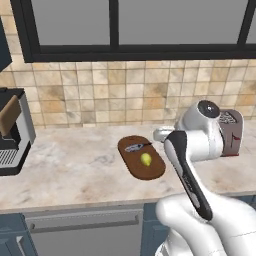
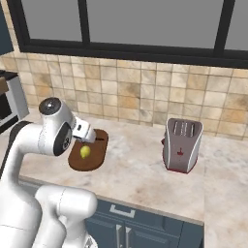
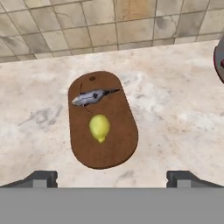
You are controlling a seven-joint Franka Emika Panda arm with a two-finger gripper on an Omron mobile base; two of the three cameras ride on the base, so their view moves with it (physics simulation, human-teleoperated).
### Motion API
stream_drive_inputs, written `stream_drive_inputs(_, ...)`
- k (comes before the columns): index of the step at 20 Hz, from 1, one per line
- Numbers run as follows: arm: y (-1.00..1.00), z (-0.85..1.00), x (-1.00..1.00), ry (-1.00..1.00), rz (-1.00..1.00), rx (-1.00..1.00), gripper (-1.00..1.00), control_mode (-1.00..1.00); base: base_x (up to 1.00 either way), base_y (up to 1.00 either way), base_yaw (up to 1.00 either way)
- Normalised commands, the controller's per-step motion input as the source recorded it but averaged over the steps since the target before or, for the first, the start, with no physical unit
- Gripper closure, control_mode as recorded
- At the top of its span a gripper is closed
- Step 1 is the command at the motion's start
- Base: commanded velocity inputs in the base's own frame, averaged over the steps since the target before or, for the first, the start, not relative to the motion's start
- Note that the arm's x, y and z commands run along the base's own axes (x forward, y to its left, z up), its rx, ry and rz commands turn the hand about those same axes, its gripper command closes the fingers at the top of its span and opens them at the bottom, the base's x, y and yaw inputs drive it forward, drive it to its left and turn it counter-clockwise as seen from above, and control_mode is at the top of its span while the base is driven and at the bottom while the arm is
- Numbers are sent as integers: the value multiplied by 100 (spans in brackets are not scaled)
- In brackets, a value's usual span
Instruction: Retrieve a lemon from the fridge and place it on the cutting board with the fish.
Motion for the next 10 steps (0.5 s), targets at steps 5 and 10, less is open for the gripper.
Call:
stream_drive_inputs(5, 3, 70, -100, -17, 0, 2, -100, -100, 0, 0, 0)
stream_drive_inputs(10, 6, 38, -46, 10, 0, -4, -100, -100, 0, 0, 0)
